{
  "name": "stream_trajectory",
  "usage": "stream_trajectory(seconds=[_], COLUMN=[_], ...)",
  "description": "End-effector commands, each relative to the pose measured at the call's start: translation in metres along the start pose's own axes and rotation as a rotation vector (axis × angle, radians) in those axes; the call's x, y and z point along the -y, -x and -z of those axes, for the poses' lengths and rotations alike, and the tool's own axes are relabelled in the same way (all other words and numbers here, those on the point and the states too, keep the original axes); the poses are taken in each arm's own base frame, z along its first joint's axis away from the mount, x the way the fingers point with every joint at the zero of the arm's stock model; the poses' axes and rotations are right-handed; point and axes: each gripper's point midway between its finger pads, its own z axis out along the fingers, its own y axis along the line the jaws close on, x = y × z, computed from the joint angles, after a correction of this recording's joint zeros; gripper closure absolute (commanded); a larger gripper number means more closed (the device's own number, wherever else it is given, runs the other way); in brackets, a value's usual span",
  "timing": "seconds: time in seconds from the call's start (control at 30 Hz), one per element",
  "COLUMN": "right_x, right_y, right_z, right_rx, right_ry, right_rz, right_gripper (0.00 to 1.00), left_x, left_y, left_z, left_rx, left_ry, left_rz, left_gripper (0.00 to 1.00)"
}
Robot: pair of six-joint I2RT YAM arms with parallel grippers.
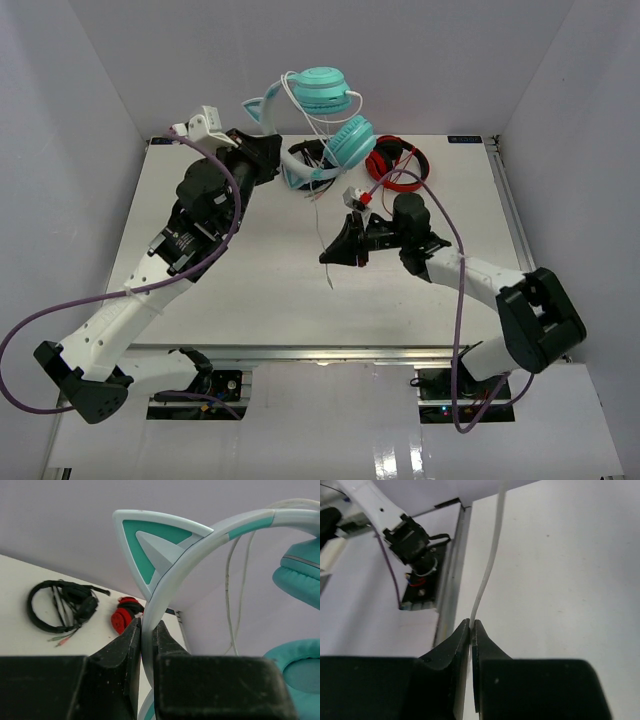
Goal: Wrap the headphones
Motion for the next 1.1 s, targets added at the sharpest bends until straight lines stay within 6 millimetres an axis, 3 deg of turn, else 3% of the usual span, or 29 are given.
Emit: stream_trajectory(seconds=[0.0, 0.1, 0.17, 0.27, 0.43, 0.47, 0.57, 0.67, 0.83, 0.93, 1.0, 1.07], right_x=[0.019, 0.021, 0.007, 0.010, 0.015, 0.016, 0.021, 0.029, 0.046, 0.055, 0.067, 0.065], right_y=[-0.030, -0.025, -0.022, 0.008, 0.083, 0.084, 0.121, 0.142, 0.122, 0.104, 0.094, 0.085], right_z=[0.035, 0.054, 0.059, 0.073, 0.112, 0.115, 0.124, 0.132, 0.133, 0.126, 0.133, 0.120], right_rx=[-0.226, -0.319, -0.394, -0.501, -0.549, -0.558, -0.545, -0.543, -0.590, -0.564, -0.547, -0.478], right_ry=[-0.272, -0.379, -0.395, -0.528, -0.763, -0.781, -0.883, -0.974, -0.962, -0.887, -0.865, -0.739], right_rz=[0.246, 0.379, 0.469, 0.734, 0.961, 0.960, 1.021, 1.058, 1.087, 1.035, 0.968, 0.917], right_gripper=[0.92, 0.92, 0.92, 0.92, 0.92, 0.92, 0.92, 0.92, 0.92, 0.92, 0.92, 0.92], left_x=[-0.043, -0.066, -0.076, -0.090, -0.124, -0.127, -0.142, -0.147, -0.125, -0.106, -0.094, -0.083], left_y=[0.049, 0.042, 0.033, 0.005, -0.057, -0.067, -0.127, -0.176, -0.211, -0.213, -0.219, -0.215], left_z=[0.011, 0.007, 0.003, -0.013, -0.021, -0.022, -0.022, -0.013, 0.012, 0.027, 0.040, 0.050], left_rx=[0.236, 0.253, 0.243, 0.161, -0.027, -0.056, -0.262, -0.441, -0.583, -0.617, -0.649, -0.644], left_ry=[0.235, 0.333, 0.373, 0.417, 0.455, 0.446, 0.392, 0.299, 0.021, -0.139, -0.247, -0.336], left_rz=[0.025, -0.076, -0.148, -0.285, -0.462, -0.474, -0.546, -0.560, -0.579, -0.598, -0.597, -0.600], left_gripper=[1.00, 1.00, 1.00, 1.00, 1.00, 1.00, 1.00, 1.00, 1.00, 1.00, 1.00, 1.00])
